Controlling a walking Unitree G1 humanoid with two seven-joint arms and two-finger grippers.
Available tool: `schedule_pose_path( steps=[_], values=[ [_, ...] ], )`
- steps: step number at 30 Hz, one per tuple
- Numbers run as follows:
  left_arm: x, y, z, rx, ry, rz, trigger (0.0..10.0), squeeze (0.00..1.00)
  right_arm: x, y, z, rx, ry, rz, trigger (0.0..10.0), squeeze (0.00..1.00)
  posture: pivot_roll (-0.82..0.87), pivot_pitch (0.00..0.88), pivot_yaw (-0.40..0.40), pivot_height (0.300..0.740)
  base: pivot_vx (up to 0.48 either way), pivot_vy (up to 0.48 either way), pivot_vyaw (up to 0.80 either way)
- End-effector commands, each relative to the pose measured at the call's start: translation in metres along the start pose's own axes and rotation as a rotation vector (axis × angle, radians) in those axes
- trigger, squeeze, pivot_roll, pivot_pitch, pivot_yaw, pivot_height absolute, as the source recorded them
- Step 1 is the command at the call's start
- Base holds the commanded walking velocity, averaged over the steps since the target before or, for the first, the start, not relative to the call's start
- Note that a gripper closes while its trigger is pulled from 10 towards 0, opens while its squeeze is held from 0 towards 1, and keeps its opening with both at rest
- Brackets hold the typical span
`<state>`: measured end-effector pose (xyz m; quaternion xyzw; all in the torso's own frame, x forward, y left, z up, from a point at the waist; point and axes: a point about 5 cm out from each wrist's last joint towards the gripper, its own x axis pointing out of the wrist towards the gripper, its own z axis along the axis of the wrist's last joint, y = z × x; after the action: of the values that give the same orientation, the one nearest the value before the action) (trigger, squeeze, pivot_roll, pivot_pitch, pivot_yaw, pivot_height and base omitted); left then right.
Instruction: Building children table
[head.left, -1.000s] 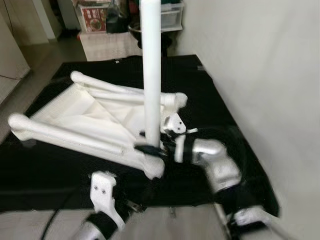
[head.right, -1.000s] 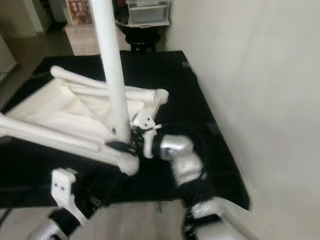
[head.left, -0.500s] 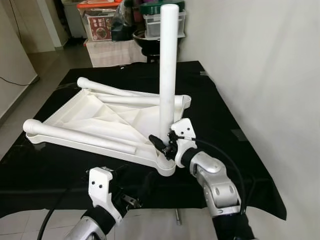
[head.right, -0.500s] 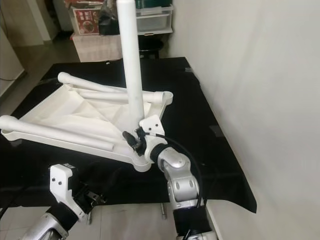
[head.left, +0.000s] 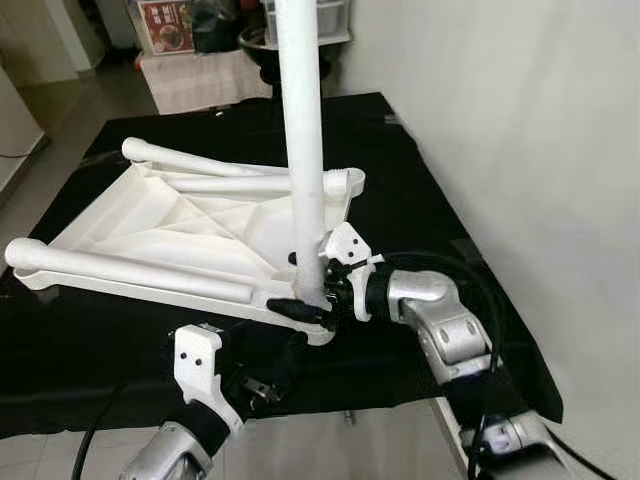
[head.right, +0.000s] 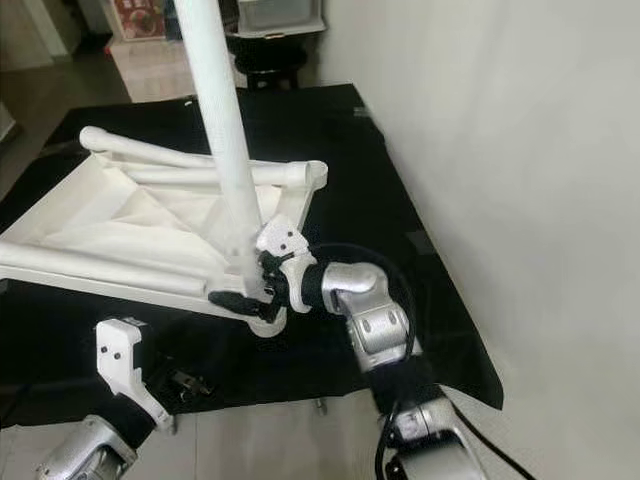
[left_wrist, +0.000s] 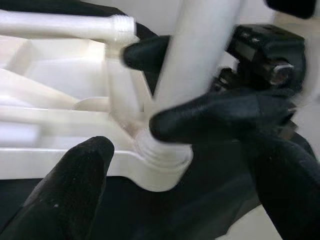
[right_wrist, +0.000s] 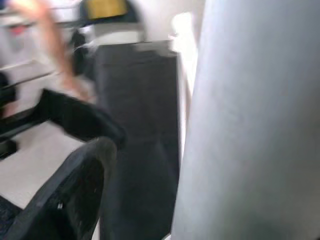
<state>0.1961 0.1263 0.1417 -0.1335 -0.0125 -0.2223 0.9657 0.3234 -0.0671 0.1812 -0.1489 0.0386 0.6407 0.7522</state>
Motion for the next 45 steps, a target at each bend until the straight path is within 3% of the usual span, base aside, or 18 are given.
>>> schedule_pose_path(
  steps=[1,9,10,17,28,29,31,32,34,37,41,45],
  values=[
    [-0.001,0.0,0.0,-0.009,0.005,0.01,10.0,0.0,0.012,0.008,-0.006,-0.015,0.036,0.117,10.0,0.0,0.07,0.1,0.024,0.74,0.0,0.0,0.0],
    [-0.001,-0.003,0.0,-0.01,0.002,0.011,10.0,0.0,0.022,-0.008,0.0,0.017,0.019,0.153,10.0,0.0,0.09,0.11,0.016,0.74,0.0,0.0,0.0],
    [-0.002,-0.004,0.001,-0.01,0.0,0.012,10.0,0.0,0.024,-0.011,0.0,0.042,0.007,0.181,0.1,0.0,0.09,0.117,0.012,0.74,0.0,0.0,0.0],
    [-0.002,-0.005,0.001,-0.011,-0.001,0.012,10.0,0.0,0.024,-0.012,-0.004,0.059,0.003,0.213,0.0,0.0,0.09,0.119,0.01,0.74,0.0,0.0,0.0],
    [0.0,-0.004,0.003,-0.015,-0.003,0.008,10.0,0.0,-0.013,-0.016,-0.029,0.128,-0.026,0.012,0.0,0.0,0.06,0.133,0.016,0.74,0.0,0.0,0.0],
    [0.0,-0.003,0.003,-0.015,-0.002,0.007,10.0,0.0,-0.022,-0.015,-0.034,0.16,-0.03,-0.086,0.0,0.0,0.05,0.136,0.011,0.74,0.0,0.0,0.0],
    [-0.001,-0.001,0.003,-0.013,-0.001,0.007,10.0,0.0,-0.03,-0.018,-0.046,0.224,0.011,-0.467,0.0,0.0,0.04,0.136,0.008,0.74,0.0,0.0,0.0],
    [-0.001,-0.001,0.003,-0.013,-0.001,0.007,10.0,0.0,-0.03,-0.018,-0.046,0.224,0.011,-0.467,0.0,0.0,0.04,0.136,0.008,0.74,0.0,0.0,0.0],
    [0.0,0.002,0.004,-0.01,0.001,0.006,10.0,0.0,-0.028,0.016,-0.053,0.34,0.037,-0.821,0.0,0.0,0.02,0.139,0.031,0.74,0.0,0.0,0.0],
    [0.001,0.006,0.003,-0.007,0.007,0.003,10.0,0.0,-0.028,0.027,-0.05,0.345,0.035,-0.922,0.0,0.0,0.0,0.118,0.044,0.74,0.0,0.0,0.0],
    [0.004,0.008,0.002,-0.007,0.014,-0.001,10.0,0.0,-0.023,0.013,-0.052,0.337,0.035,-0.884,0.0,0.0,0.02,0.108,0.032,0.74,0.0,0.0,0.0],
    [0.004,0.009,0.002,-0.003,0.008,0.007,10.0,0.0,-0.019,0.011,-0.051,0.339,0.045,-0.866,0.0,0.0,0.02,0.105,0.025,0.74,0.0,0.0,0.0]
  ],
)
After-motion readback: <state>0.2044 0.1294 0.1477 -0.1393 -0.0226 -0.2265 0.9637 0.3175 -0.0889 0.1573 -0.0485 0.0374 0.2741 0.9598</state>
